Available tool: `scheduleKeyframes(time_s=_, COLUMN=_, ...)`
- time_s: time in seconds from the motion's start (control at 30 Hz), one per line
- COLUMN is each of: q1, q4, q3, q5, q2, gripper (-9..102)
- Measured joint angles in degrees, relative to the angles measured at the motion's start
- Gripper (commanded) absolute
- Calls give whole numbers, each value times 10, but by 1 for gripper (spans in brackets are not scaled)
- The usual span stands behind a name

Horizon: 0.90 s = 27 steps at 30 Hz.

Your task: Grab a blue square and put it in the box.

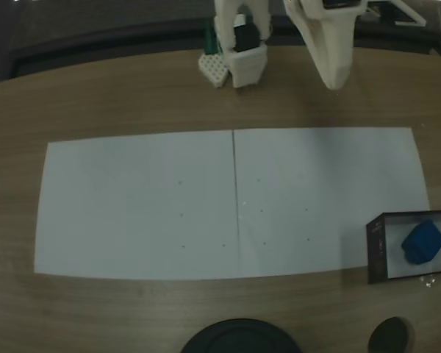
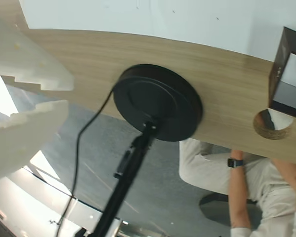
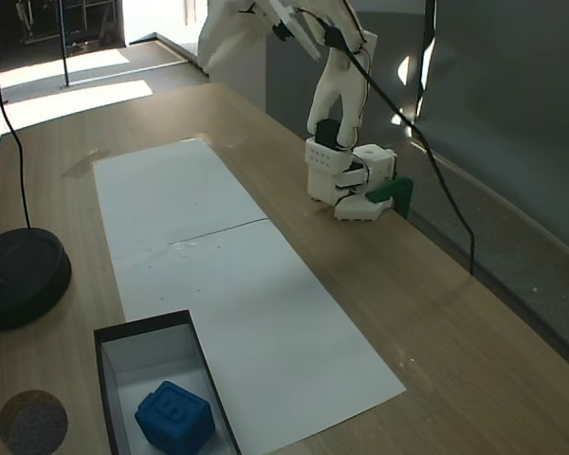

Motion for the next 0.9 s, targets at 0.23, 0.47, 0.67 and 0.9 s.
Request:
scheduleKeyframes(time_s=0.23, q1=67, q4=-69, q3=337, q5=-27, q2=346, gripper=0)
scheduleKeyframes(time_s=0.47, q1=119, q4=-130, q3=549, q5=-34, q2=526, gripper=0)
scheduleKeyframes(time_s=0.67, q1=158, q4=-190, q3=654, q5=-71, q2=581, gripper=0)
scheduleKeyframes(time_s=0.9, q1=191, q4=-277, q3=786, q5=-89, q2=660, gripper=0)
